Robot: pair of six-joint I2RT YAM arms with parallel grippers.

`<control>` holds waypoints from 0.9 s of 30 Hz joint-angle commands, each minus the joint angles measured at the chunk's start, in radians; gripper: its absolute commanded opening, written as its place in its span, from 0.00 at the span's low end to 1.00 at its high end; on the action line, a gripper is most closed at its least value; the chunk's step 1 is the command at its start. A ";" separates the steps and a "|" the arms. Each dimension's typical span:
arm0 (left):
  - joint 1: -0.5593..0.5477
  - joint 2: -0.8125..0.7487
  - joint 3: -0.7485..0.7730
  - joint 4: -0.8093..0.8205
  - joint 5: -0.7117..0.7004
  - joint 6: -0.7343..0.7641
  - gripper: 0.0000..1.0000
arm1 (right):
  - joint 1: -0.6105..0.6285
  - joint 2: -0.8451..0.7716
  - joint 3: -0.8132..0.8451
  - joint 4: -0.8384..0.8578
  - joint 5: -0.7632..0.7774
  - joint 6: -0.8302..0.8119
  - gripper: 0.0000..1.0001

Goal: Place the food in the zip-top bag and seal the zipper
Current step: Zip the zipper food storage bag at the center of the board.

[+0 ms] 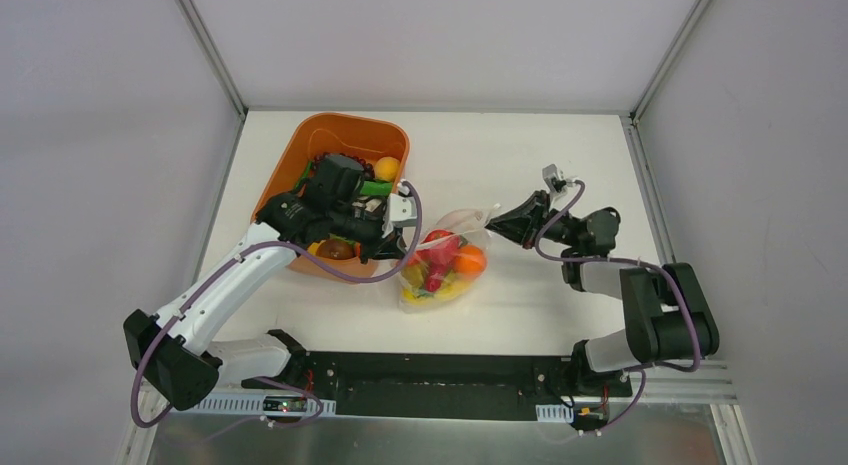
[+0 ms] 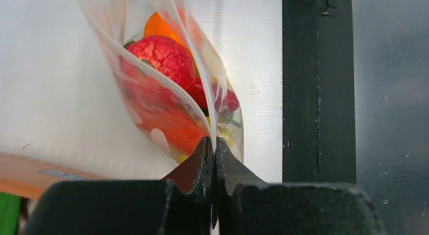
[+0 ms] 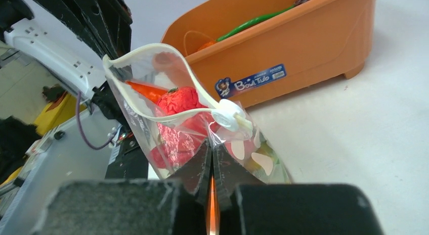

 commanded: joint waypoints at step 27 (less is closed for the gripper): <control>-0.001 0.046 0.164 0.359 -0.158 -0.298 0.71 | 0.109 -0.590 0.000 -0.831 0.435 -0.423 0.00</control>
